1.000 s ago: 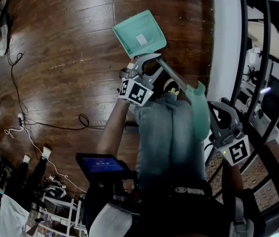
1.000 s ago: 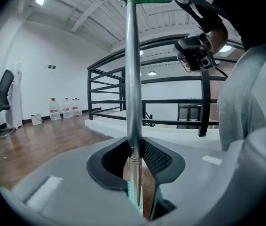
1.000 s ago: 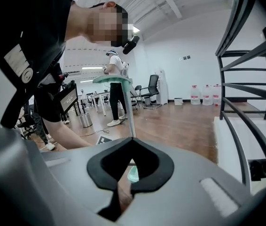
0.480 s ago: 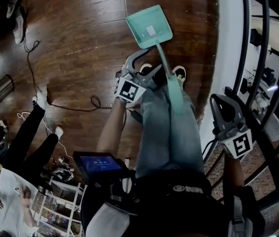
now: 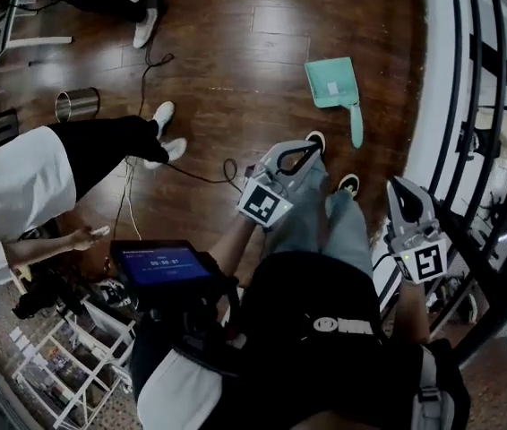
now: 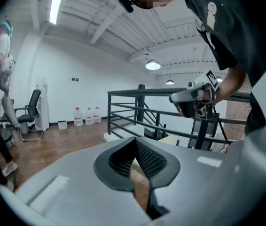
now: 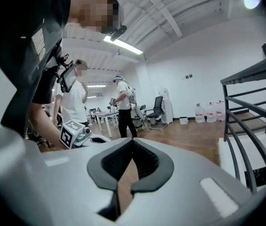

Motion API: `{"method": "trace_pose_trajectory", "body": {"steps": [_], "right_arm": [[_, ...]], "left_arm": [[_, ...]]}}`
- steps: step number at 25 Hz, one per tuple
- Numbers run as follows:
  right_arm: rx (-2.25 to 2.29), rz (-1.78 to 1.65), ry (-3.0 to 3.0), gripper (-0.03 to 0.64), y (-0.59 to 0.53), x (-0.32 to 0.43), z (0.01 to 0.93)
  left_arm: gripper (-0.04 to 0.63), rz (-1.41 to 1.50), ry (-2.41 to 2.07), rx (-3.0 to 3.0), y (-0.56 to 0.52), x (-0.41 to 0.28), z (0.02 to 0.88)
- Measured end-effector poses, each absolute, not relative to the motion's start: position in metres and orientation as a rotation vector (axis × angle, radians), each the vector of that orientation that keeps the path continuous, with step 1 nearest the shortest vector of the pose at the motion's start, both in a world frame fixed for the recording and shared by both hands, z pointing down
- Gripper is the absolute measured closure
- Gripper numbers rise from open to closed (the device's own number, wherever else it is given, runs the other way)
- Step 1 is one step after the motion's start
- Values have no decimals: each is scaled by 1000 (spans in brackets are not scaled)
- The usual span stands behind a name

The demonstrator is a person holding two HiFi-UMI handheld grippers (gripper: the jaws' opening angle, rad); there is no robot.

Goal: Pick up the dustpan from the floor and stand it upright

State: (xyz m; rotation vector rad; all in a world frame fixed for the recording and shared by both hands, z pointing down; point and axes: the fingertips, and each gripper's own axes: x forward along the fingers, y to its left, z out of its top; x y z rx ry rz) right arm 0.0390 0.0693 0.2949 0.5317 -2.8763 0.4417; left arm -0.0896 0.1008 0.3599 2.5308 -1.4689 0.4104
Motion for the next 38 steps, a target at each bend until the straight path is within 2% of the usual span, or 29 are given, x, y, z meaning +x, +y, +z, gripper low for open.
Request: {"method": "trace_pose_trajectory", "body": {"steps": [6,14,19,24,32,38], "right_arm": [[421,337,-3034,615,126,48,203],[366,262,-3126,615,169,77,145],[459,333,-3124,615,186,69,132],[529,417,-3114,615,192,29,128],[533,390,-3102,615,199,23,121],[529,335,-3094,615,199,18,122]], "left_arm": [[578,281,-1654,2608,142,-41,221],[578,212,-1696,2610,199,26,161],[578,112,-1684,2605,221,16,137],[578,-34,-1691,2547,231,-33,111],[578,95,-1672,2627,238,-27,111],[578,58,-1671,2653,236,-25,107]]}}
